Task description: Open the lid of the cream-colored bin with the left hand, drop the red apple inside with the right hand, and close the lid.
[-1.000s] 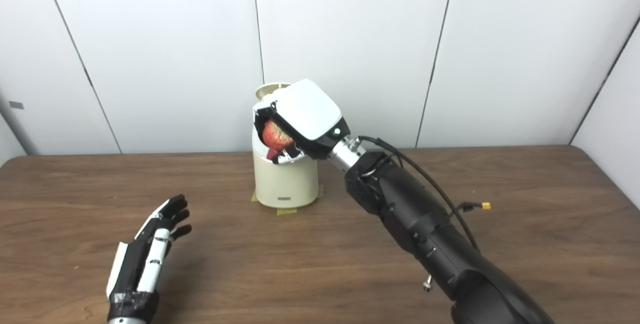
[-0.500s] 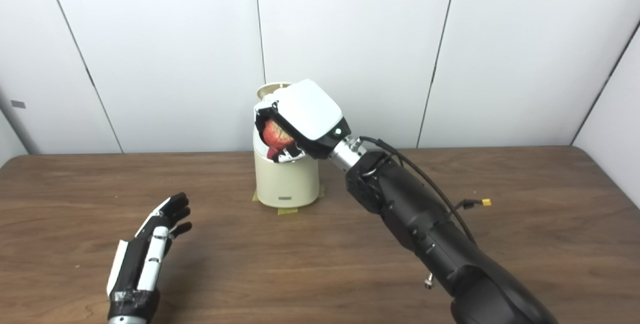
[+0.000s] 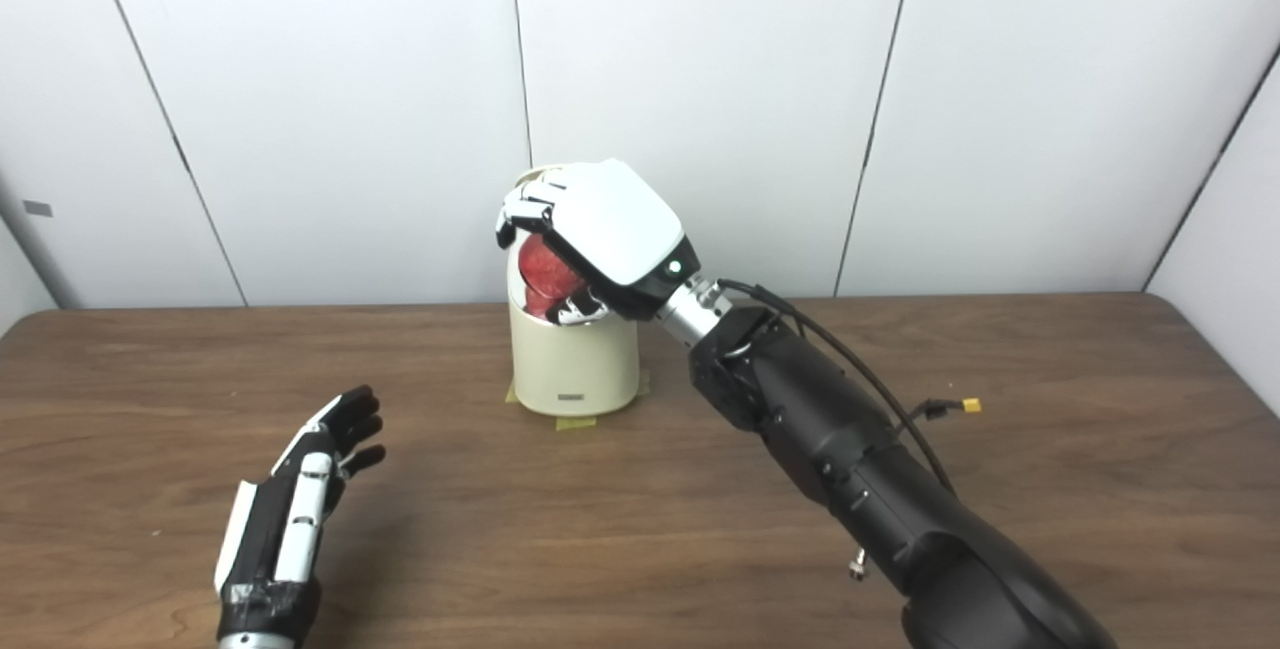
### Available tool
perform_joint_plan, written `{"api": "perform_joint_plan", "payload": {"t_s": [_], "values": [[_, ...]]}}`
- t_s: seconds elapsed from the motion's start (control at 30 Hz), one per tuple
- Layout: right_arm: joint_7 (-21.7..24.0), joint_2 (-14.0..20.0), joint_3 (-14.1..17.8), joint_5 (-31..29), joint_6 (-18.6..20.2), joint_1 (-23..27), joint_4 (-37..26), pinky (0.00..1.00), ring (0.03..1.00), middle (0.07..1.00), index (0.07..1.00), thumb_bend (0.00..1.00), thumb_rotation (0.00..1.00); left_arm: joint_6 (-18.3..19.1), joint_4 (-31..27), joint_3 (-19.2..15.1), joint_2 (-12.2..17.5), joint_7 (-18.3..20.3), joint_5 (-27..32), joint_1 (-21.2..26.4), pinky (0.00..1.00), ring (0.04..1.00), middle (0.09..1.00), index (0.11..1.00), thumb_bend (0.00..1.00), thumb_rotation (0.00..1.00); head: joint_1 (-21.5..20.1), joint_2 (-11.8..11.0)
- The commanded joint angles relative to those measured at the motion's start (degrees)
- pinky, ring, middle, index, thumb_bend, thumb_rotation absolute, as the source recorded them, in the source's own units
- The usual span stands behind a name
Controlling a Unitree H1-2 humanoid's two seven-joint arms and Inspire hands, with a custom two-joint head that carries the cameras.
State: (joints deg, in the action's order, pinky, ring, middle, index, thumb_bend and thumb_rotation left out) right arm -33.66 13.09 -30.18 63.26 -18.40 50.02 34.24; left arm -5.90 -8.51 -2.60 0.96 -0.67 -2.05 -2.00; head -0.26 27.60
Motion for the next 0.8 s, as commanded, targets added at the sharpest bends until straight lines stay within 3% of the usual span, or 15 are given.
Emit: {"api": "perform_joint_plan", "payload": {"t_s": [0.0, 0.27, 0.53, 0.6, 0.67, 0.7, 0.77], "values": [[-2.53, 0.59, 0.96, -0.52, 0.29, 3.22, -1.74, 0.49, 0.643, 0.699, 0.667, 0.95, 0.00, -1.59, -1.91, 0.26, -0.06, -0.48, -0.61, 1.04, 0.81, 0.868, 0.872, 0.850, 0.27, 0.92, -0.01, -0.03], [-5.89, 0.35, 0.93, -0.42, 0.26, 3.79, -1.10, 0.45, 0.621, 0.706, 0.669, 0.89, 0.03, -1.59, -1.85, 0.50, 0.12, -0.26, -0.68, 1.00, 0.82, 0.870, 0.873, 0.850, 0.25, 0.92, -0.04, 0.00], [-5.13, 0.45, 1.65, -1.80, 0.01, 3.27, -2.35, 0.45, 0.619, 0.702, 0.666, 0.93, 0.04, -1.59, -1.66, 0.59, 0.12, -0.26, -0.75, 1.01, 0.82, 0.867, 0.869, 0.850, 0.24, 0.90, -0.17, 0.08], [-5.38, 0.33, 2.49, -3.32, -0.87, 2.48, -3.30, 0.44, 0.588, 0.675, 0.645, 0.87, 0.07, -1.61, -1.63, 0.62, 0.12, -0.11, -0.42, 1.01, 0.82, 0.865, 0.868, 0.849, 0.24, 0.90, 0.07, 0.14], [-6.50, 0.11, 3.81, -5.49, -2.38, 1.11, -5.02, 0.39, 0.495, 0.570, 0.570, 0.74, 0.11, -1.48, -1.71, 0.60, 0.10, 0.03, -0.06, 0.98, 0.82, 0.866, 0.871, 0.851, 0.24, 0.90, 0.12, 0.22], [-6.79, -0.17, 4.96, -6.84, -2.74, -0.24, -6.99, 0.37, 0.466, 0.534, 0.529, 0.63, 0.13, -1.41, -1.80, 0.60, 0.11, 0.09, -0.01, 0.97, 0.82, 0.865, 0.871, 0.851, 0.25, 0.90, 0.12, 0.22], [-6.45, -0.86, 7.25, -9.48, -2.82, -3.17, -11.35, 0.33, 0.410, 0.473, 0.492, 0.54, 0.14, -1.72, -1.66, 0.58, 0.23, 0.12, -0.17, 0.99, 0.82, 0.862, 0.869, 0.850, 0.26, 0.90, 0.17, 0.08]]}}
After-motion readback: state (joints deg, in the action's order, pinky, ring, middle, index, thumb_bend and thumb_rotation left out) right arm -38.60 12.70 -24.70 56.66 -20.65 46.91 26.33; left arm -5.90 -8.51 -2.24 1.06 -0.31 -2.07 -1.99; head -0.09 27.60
